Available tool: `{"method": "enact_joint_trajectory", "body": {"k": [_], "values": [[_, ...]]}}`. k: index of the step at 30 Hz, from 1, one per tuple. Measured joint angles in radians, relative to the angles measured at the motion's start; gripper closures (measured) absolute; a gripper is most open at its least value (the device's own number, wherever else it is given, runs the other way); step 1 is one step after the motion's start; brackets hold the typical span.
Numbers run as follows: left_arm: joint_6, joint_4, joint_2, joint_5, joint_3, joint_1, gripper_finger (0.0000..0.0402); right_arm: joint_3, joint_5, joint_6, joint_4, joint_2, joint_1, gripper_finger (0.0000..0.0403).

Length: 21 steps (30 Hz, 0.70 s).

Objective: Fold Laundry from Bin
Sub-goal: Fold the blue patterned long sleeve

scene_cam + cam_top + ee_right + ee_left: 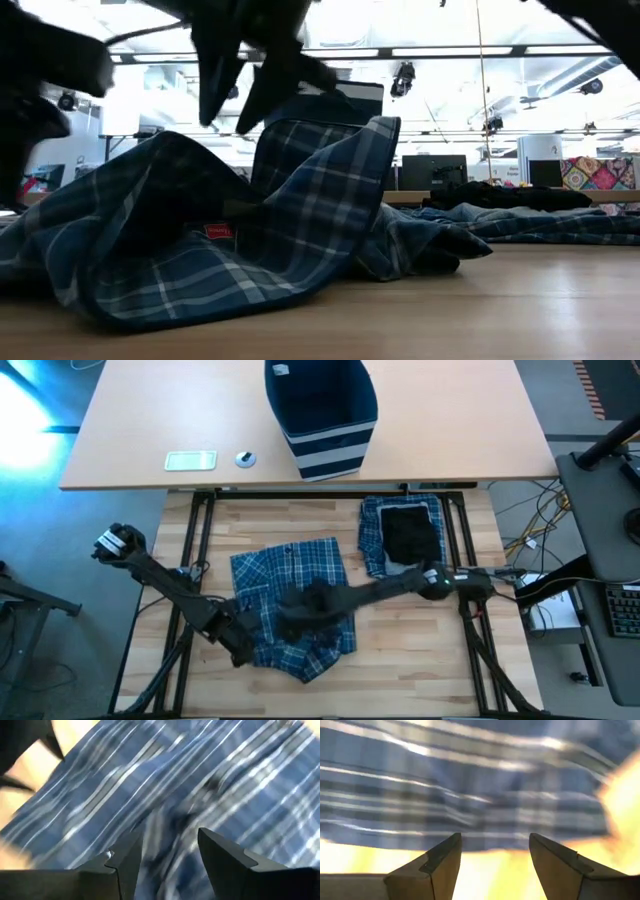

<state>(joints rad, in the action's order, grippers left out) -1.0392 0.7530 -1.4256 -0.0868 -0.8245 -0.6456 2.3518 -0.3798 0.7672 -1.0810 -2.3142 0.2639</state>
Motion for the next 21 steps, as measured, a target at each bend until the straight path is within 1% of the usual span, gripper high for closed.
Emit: {"method": "enact_joint_trajectory", "body": {"k": [2, 4, 7, 9, 13, 16, 18, 20, 21], "values": [[0.000, 0.024, 0.006, -0.051, 0.010, 0.040, 0.0184, -0.001, -0.006, -0.029, 0.034, -0.026, -0.033, 0.0219], [0.001, 0.021, 0.025, -0.077, 0.039, 0.088, 0.0184, -0.001, 0.011, -0.029, 0.048, -0.056, -0.049, 0.0226], [-0.040, 0.019, 0.057, -0.162, 0.107, 0.161, 0.0184, -0.004, 0.093, 0.005, 0.013, -0.108, -0.051, 0.0237], [-0.063, -0.002, 0.078, -0.192, 0.155, 0.204, 0.0184, -0.006, 0.156, 0.032, -0.028, -0.130, -0.030, 0.0243], [-0.088, -0.043, 0.093, -0.190, 0.232, 0.263, 0.0184, -0.004, 0.253, 0.079, -0.125, -0.133, 0.020, 0.0251], [-0.114, -0.039, 0.099, -0.153, 0.261, 0.290, 0.0184, -0.006, 0.296, 0.078, -0.155, -0.124, 0.046, 0.0252], [-0.115, -0.006, 0.117, -0.107, 0.259, 0.296, 0.0184, -0.006, 0.301, 0.082, -0.146, -0.103, 0.053, 0.0250], [-0.113, 0.044, 0.148, -0.066, 0.231, 0.291, 0.0184, 0.000, 0.277, 0.096, -0.142, -0.064, 0.055, 0.0248], [-0.105, 0.063, 0.169, -0.064, 0.205, 0.288, 0.0184, 0.003, 0.254, 0.097, -0.124, -0.041, 0.054, 0.0247]]}}
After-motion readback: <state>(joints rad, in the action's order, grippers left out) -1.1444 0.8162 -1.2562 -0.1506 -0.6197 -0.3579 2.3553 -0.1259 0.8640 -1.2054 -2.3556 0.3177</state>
